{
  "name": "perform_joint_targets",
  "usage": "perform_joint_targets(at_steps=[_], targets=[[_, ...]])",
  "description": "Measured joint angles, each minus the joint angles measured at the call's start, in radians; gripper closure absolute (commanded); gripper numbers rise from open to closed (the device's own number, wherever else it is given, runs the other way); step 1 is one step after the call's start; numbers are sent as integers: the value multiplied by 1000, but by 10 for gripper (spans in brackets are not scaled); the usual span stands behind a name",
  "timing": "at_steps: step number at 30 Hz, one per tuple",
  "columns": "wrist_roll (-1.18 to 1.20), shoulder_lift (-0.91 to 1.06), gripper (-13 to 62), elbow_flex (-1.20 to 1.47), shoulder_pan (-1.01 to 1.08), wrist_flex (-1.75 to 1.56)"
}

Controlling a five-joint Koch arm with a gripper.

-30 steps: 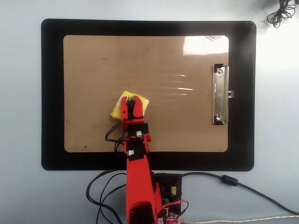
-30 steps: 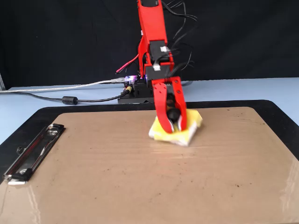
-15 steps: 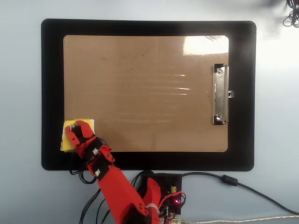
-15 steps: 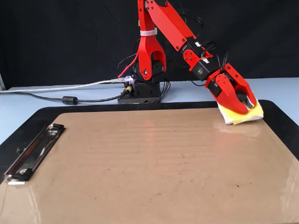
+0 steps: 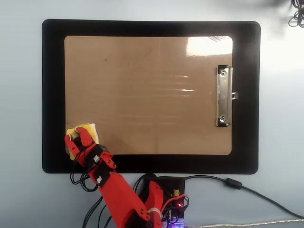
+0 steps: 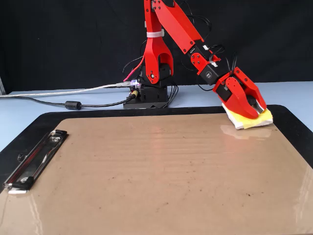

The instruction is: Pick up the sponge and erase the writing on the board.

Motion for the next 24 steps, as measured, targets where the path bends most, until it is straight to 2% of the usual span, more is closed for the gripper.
perform_joint_targets(at_steps=[8, 16, 20, 24], targets=[[29, -31, 165, -32, 2, -21], [32, -6, 168, -268, 83, -20], [37, 123, 169, -267, 291, 25], [69, 434, 171, -78, 574, 161]])
